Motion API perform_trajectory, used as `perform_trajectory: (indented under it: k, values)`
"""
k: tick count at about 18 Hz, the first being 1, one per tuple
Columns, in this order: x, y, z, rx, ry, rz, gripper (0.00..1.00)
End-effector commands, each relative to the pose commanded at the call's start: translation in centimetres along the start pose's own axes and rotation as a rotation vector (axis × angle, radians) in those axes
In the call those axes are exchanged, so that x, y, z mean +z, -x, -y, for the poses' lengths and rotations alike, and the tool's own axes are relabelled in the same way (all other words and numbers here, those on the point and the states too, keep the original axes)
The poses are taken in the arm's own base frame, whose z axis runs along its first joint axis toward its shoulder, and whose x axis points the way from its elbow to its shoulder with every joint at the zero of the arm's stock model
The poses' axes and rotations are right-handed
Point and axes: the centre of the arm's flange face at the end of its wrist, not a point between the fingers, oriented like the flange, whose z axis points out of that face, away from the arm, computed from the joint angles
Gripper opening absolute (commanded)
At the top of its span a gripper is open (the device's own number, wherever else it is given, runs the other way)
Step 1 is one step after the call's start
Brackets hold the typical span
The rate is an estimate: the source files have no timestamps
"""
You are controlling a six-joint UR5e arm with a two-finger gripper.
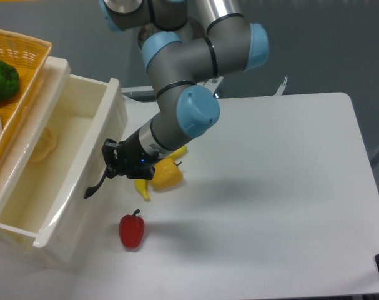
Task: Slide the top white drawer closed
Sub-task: 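Push the drawer front with the gripper until the drawer closes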
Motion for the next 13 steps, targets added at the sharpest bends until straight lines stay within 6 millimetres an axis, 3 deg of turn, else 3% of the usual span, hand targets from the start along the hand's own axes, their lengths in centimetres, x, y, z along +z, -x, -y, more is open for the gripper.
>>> perform_trajectory:
  k: [13]
  values:
    - [2.5,-3.4,0.7,0.03,0.039,-0.005,0.07]
